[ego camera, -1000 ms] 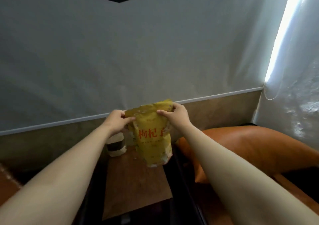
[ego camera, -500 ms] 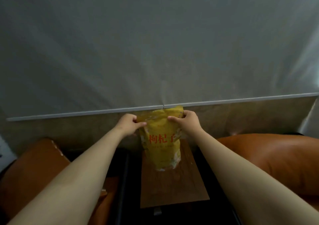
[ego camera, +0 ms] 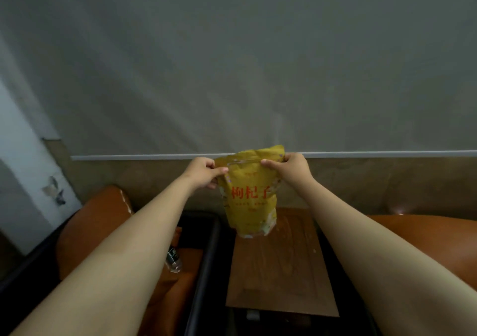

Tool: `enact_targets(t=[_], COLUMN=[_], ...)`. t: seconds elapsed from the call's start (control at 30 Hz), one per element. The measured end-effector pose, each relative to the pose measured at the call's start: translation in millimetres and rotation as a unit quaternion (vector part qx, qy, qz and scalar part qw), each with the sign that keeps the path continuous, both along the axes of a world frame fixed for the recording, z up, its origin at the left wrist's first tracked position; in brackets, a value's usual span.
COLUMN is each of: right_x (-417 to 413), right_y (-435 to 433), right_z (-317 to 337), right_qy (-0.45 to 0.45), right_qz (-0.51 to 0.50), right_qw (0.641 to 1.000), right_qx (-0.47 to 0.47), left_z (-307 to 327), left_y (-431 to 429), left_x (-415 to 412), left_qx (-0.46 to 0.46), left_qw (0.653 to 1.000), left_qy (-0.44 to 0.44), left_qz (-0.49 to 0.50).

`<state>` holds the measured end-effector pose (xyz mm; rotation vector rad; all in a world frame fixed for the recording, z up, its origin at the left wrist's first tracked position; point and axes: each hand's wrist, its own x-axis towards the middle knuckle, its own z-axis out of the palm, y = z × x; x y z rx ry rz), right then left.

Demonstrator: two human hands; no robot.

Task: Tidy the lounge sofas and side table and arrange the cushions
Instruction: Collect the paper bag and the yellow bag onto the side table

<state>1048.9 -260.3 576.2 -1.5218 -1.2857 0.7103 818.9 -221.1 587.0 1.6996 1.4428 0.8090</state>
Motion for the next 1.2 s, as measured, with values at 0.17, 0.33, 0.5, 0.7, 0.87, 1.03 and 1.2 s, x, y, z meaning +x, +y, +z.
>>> enact_targets(t=[0.17,0.33,0.5,0.7,0.87,1.03,1.2], right_x=[8.0,20.2,28.6,30.6,20.6,7.9,0.0], right_y=[6.9,23.2,51.5,101.0,146.9,184.2,208.9], right_z=[-19.5,-47.9,-70.1,-95.8,-127.8,-156.7,-185.4], right_qy=[-0.003,0.050,0.064,0.053,0.033,0.021,-0.003], right_qz=[0.008,0.018,-0.001,-0.033,-0.053,-0.066,-0.098], right_qw=[1.000,0.998,0.996,0.994,0.991,0.985,0.977], right_qx=[-0.012,-0.025,-0.058,-0.090,-0.115,-0.158,-0.188], left_z=[-16.1,-39.2,-60.7,-94.6,-135.0,-169.6,-206.7], left_y=[14.0,31.4,69.8,136.4,187.3,230.1,256.7], left_x=[7.5,19.5,29.4,38.4,34.4,26.2,20.8], left_qx=[-0.001,-0.018,-0.042,-0.059,-0.084,-0.102,-0.123], left_qw=[1.000,0.999,0.998,0.995,0.993,0.992,0.989], left_qy=[0.017,0.043,0.040,0.057,0.053,0.043,0.053], left_qz=[-0.006,-0.013,-0.037,-0.065,-0.063,-0.055,-0.057])
